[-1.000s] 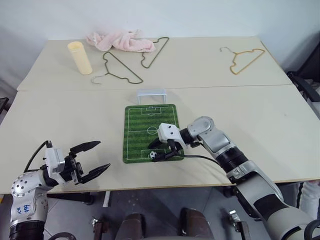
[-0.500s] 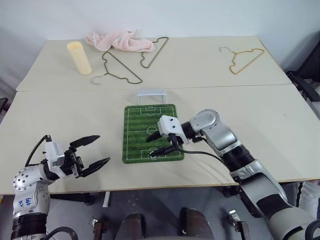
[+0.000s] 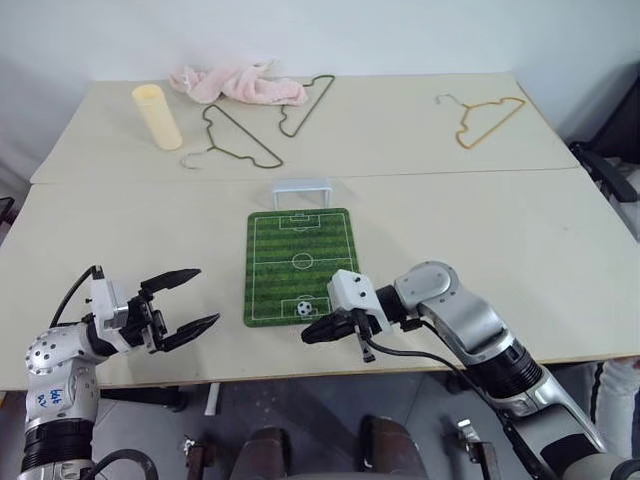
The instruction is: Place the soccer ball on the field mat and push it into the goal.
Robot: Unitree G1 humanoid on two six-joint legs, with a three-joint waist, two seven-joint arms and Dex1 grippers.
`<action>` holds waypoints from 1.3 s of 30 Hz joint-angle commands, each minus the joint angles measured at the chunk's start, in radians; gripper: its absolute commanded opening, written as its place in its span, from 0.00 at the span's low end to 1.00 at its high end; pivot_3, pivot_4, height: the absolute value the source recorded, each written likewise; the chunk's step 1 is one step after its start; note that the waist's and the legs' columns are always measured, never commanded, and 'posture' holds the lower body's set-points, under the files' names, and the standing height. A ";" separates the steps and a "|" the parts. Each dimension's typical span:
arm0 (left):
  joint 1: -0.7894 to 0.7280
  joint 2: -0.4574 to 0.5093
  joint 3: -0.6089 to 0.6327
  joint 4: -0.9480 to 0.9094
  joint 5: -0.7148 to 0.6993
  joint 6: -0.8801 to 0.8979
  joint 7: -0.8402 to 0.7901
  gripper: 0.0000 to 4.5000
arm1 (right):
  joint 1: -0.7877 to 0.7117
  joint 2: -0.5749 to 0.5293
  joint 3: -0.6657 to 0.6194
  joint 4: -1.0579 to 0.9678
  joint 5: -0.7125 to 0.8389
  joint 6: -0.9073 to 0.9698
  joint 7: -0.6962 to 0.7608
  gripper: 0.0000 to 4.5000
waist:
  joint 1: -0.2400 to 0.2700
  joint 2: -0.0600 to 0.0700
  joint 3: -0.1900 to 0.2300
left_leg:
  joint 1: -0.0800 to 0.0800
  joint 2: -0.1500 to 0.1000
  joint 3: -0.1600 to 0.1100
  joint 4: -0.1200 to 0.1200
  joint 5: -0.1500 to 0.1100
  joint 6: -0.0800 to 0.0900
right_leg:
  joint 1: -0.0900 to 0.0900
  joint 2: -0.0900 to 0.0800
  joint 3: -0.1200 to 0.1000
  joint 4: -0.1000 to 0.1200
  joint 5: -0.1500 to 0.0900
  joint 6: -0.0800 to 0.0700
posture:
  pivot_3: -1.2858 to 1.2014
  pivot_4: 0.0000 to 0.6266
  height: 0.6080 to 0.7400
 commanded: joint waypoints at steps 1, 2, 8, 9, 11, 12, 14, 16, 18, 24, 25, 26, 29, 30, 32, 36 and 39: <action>-0.003 0.012 0.006 0.001 -0.010 0.001 -0.008 1.00 | 0.005 0.032 0.018 0.035 -0.014 -0.037 -0.040 0.01 | 0.001 0.000 0.000 | 0.000 0.000 0.000 0.000 0.000 0.000 | 0.000 0.001 0.000 0.000 0.000 0.000 | 0.52 0.24 1.00; -0.003 0.013 0.006 0.000 -0.010 0.002 -0.008 1.00 | 0.005 0.036 0.020 0.051 -0.020 -0.047 -0.045 0.01 | 0.003 0.000 0.000 | 0.000 0.001 0.000 0.000 0.000 0.000 | -0.001 0.001 0.000 0.000 0.000 0.000 | 0.52 0.24 1.00; 0.003 0.024 0.014 -0.005 -0.014 0.007 -0.013 1.00 | -0.033 0.061 0.003 0.146 -0.027 -0.089 -0.072 0.01 | 0.004 0.000 0.000 | -0.001 0.001 0.000 -0.001 -0.001 -0.001 | -0.001 0.001 0.000 -0.001 0.000 0.000 | 0.52 0.24 1.00; 0.003 0.025 0.015 -0.005 -0.014 0.007 -0.012 1.00 | -0.049 0.068 -0.003 0.175 -0.029 -0.100 -0.078 0.01 | 0.004 0.000 0.000 | -0.001 0.001 0.000 0.000 -0.001 -0.001 | -0.001 0.001 0.000 -0.001 0.000 0.000 | 0.52 0.24 1.00; 0.006 0.024 0.016 -0.005 -0.014 0.004 -0.011 1.00 | -0.084 0.084 -0.012 0.242 -0.039 -0.132 -0.092 0.01 | 0.002 0.000 0.000 | -0.001 0.001 0.000 0.000 -0.001 -0.001 | -0.001 0.001 0.000 -0.001 0.000 0.000 | 0.52 0.24 1.00; 0.006 0.024 0.016 -0.006 -0.014 0.004 -0.010 1.00 | -0.109 0.093 -0.020 0.285 -0.046 -0.153 -0.104 0.01 | 0.000 0.000 0.000 | -0.001 0.001 0.001 0.000 -0.001 -0.001 | -0.001 0.001 0.001 -0.001 0.000 0.000 | 0.52 0.24 1.00; -0.001 0.024 0.016 -0.004 -0.012 0.003 -0.008 1.00 | -0.200 0.124 -0.066 0.418 -0.054 -0.203 -0.158 0.01 | -0.002 0.000 0.000 | 0.000 0.001 0.001 0.000 -0.001 -0.001 | -0.001 0.001 0.001 0.000 0.000 0.000 | 0.52 0.24 1.00; -0.013 0.025 0.015 0.003 -0.010 0.000 -0.006 1.00 | -0.289 0.149 -0.122 0.536 -0.051 -0.243 -0.215 0.01 | -0.003 0.000 0.000 | 0.000 0.001 0.001 0.000 -0.001 -0.001 | -0.001 0.002 0.002 0.000 0.000 0.000 | 0.52 0.24 1.00; -0.030 0.027 0.016 0.014 -0.006 -0.006 -0.004 1.00 | -0.374 0.159 -0.193 0.637 -0.037 -0.268 -0.275 0.01 | -0.003 0.000 0.000 | 0.000 0.002 0.001 0.000 -0.001 -0.001 | -0.002 0.002 0.002 0.000 0.000 -0.001 | 0.52 0.24 1.00; -0.052 0.031 0.017 0.038 -0.001 -0.016 -0.005 1.00 | -0.452 0.154 -0.312 0.705 -0.012 -0.287 -0.337 0.01 | -0.001 0.000 0.000 | -0.001 0.002 0.001 -0.003 -0.001 -0.001 | -0.002 0.003 0.001 -0.002 0.000 -0.001 | 0.52 0.24 1.00; -0.053 0.032 0.017 0.039 -0.001 -0.017 -0.005 1.00 | -0.449 0.146 -0.329 0.677 0.000 -0.270 -0.340 0.01 | -0.002 0.000 0.000 | -0.001 0.002 0.001 -0.003 -0.001 -0.001 | -0.002 0.003 0.001 -0.002 0.000 -0.001 | 0.52 0.24 1.00; -0.051 0.032 0.018 0.038 -0.001 -0.017 -0.005 1.00 | -0.443 0.142 -0.340 0.653 0.007 -0.257 -0.341 0.01 | -0.003 0.000 0.000 | -0.001 0.002 0.002 -0.004 -0.001 -0.001 | -0.003 0.003 0.001 -0.003 0.000 -0.001 | 0.52 0.24 1.00; -0.050 0.034 0.019 0.037 0.003 -0.014 0.004 1.00 | -0.395 0.107 -0.357 0.512 0.042 -0.180 -0.314 0.01 | -0.003 0.000 0.000 | -0.001 0.002 0.002 -0.004 -0.001 -0.001 | -0.003 0.003 0.001 -0.003 0.000 -0.001 | 0.52 0.24 1.00; -0.051 0.035 0.019 0.038 0.004 -0.012 0.007 1.00 | -0.383 0.099 -0.358 0.479 0.050 -0.161 -0.309 0.01 | -0.003 0.000 0.000 | -0.001 0.002 0.002 -0.004 -0.001 -0.002 | -0.003 0.003 0.001 -0.003 0.000 -0.001 | 0.52 0.24 1.00; -0.057 0.044 0.025 0.039 0.002 0.031 0.043 1.00 | -0.331 0.060 -0.366 0.384 0.083 -0.113 -0.275 0.01 | -0.002 0.000 0.000 | -0.001 0.002 0.002 -0.004 -0.001 -0.001 | -0.003 0.003 0.001 -0.003 0.000 -0.001 | 0.52 0.24 1.00; -0.084 0.048 0.056 0.060 0.002 0.081 0.145 1.00 | -0.215 -0.037 -0.375 0.316 0.115 -0.118 -0.166 0.09 | 0.001 0.000 0.000 | -0.001 0.002 0.003 -0.003 -0.001 -0.001 | -0.003 0.003 0.002 -0.003 0.000 -0.001 | 0.52 0.24 1.00; -0.097 0.051 0.086 0.082 0.028 0.093 0.255 1.00 | -0.147 -0.100 -0.406 0.390 0.113 -0.233 -0.094 0.29 | 0.005 0.000 0.000 | -0.001 0.002 0.003 -0.003 -0.002 -0.001 | -0.002 0.003 0.002 -0.003 0.000 -0.001 | 0.52 0.24 1.00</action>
